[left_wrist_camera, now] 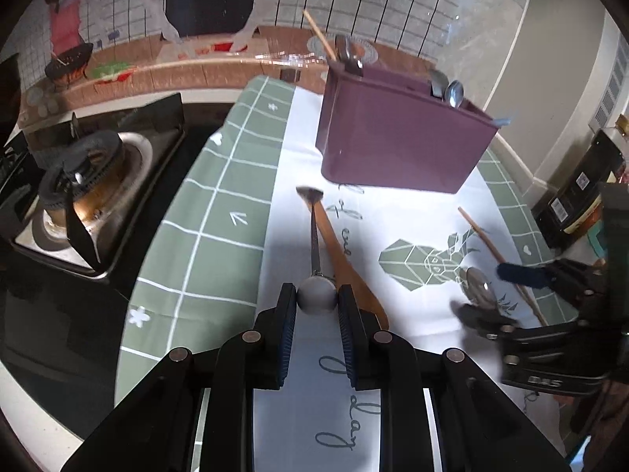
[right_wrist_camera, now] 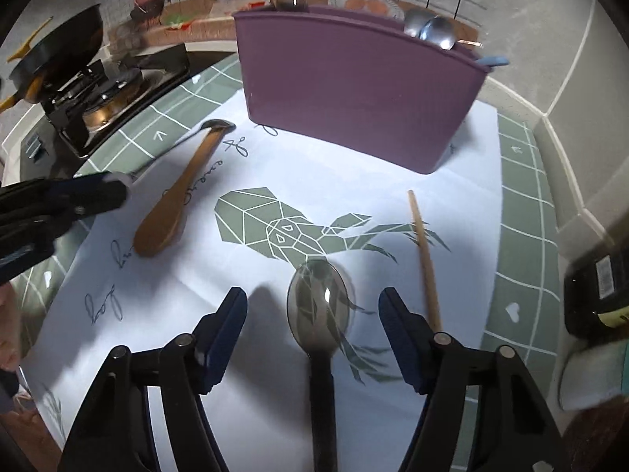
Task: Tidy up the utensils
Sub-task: 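Grasp the white-ball-handled spoon with the left gripper while the right grasps a dark spoon, then lift both spoons up over the purple holder with both grippers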
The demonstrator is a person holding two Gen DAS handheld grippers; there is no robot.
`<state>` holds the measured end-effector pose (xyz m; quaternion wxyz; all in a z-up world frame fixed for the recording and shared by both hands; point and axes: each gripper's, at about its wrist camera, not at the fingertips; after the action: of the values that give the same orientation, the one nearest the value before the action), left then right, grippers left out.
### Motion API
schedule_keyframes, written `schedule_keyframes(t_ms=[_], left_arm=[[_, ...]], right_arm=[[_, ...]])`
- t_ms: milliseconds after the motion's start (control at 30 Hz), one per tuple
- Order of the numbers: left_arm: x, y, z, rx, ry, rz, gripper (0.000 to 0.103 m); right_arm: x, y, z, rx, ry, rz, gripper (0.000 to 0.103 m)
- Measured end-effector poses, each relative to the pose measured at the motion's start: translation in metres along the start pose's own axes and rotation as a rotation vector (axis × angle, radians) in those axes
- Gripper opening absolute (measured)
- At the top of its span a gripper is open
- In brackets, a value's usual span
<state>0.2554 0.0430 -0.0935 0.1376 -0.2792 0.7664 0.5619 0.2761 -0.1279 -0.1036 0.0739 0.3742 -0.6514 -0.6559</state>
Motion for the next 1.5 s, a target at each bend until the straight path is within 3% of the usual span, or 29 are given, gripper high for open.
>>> schedule_keyframes(t_ms=[133,267,1067,1500], left_arm=[[-0.002,0.01,0.0,0.007,-0.004,-0.024,0.022],[-0.002,0.017,-0.003,0.008,-0.021,-0.045,0.022],[-0.011,0.081,-0.041,0.086,-0.106,-0.194,0.022],[-0.009,0.097,-0.058,0.117,-0.141,-0.2,0.022]], right_arm=[[-0.003,-0.005,0.0,-0.014,-0.005,0.008,0.06],[-0.003,-0.005,0.003,-0.045,0.007,0.016,0.031],[0.01,0.07,-0.035,-0.045,-0.122,-0.156,0.031],[0.014,0.084,-0.036,-0.04,-0.117,-0.182,0.031]])
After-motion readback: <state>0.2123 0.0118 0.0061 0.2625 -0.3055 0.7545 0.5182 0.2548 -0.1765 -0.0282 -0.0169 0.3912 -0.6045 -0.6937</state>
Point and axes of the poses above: each gripper's, at about its wrist camera, not at the fingertips, and y roughly against the way its jaws point, z to its left, x to its underside, and after that the axes turned 15 degrees about y, right-handed
